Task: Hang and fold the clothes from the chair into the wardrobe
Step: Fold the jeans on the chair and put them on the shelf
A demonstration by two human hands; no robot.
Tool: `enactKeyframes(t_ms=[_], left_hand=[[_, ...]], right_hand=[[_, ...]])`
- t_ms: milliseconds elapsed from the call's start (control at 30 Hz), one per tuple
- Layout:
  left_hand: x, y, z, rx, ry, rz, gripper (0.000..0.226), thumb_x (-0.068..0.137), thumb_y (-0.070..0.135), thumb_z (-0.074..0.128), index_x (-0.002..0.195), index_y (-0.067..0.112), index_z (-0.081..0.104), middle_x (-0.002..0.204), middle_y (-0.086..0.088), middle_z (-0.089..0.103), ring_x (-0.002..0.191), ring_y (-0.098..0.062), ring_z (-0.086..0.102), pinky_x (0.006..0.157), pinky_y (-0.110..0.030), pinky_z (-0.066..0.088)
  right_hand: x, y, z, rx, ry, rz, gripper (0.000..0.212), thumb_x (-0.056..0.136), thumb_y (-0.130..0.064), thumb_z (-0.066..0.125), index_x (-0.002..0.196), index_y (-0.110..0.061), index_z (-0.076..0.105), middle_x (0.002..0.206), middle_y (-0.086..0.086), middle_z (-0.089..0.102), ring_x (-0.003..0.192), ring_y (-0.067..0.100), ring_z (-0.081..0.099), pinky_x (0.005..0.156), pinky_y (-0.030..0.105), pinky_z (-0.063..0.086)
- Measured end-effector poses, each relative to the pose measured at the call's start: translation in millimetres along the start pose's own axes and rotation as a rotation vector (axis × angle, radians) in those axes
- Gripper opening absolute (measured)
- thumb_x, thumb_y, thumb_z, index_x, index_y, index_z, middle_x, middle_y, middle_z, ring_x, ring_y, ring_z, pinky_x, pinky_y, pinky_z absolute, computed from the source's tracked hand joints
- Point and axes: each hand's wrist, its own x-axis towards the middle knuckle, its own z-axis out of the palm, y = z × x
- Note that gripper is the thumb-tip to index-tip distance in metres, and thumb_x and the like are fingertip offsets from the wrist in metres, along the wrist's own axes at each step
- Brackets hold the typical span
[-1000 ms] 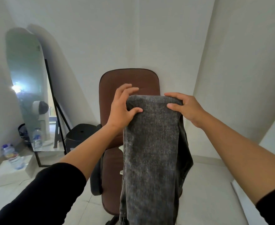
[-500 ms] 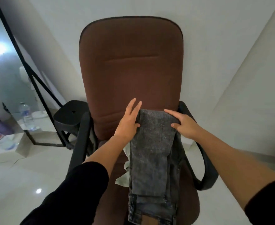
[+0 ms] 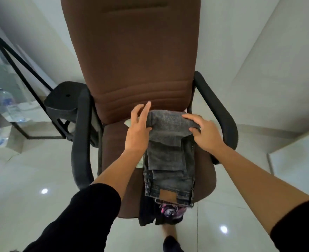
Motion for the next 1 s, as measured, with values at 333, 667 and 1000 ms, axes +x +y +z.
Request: enactKeyframes(t_ms=[333,667,1000], left_hand=[[-220,-50,81,-0.192,-0.448,-0.454,0.071,0.079,0.046,0.07,0.139,0.025,0.037,0.141,-0.002,0.026,0.128,-0.02,0.038,0.104,-0.029,0.036],[-123,-64,154,-0.085,-0.366,-0.66,0.077,0.072,0.069,0.059,0.134,0.043,0.02,0.139,-0.02,0.028,0.121,-0.043,0.04,0.1,-0.053,0.039],[-102,-69,155,-0.028,-0.371,-0.705,0.093,0.066,0.066,0.069,0.138,0.059,0.011,0.117,-0.015,0.041,0.11,-0.036,0.049,0.095,-0.045,0.045]], right_hand=[[-199,63,124,0.115,-0.263,0.611,0.027,0.087,-0.041,0.06,0.108,-0.027,0.071,0.113,0.0,0.064,0.103,0.018,0.058,0.094,0.031,0.045],[-112,96,150,0.253,-0.125,0.709,0.092,0.077,-0.048,0.07,0.146,-0.037,0.01,0.147,0.019,0.017,0.126,0.035,0.04,0.101,0.043,0.039],[-73,129,155,-0.037,-0.265,0.713,0.112,0.063,-0.072,0.066,0.14,-0.055,-0.013,0.124,0.022,0.043,0.12,0.039,0.043,0.1,0.048,0.039]])
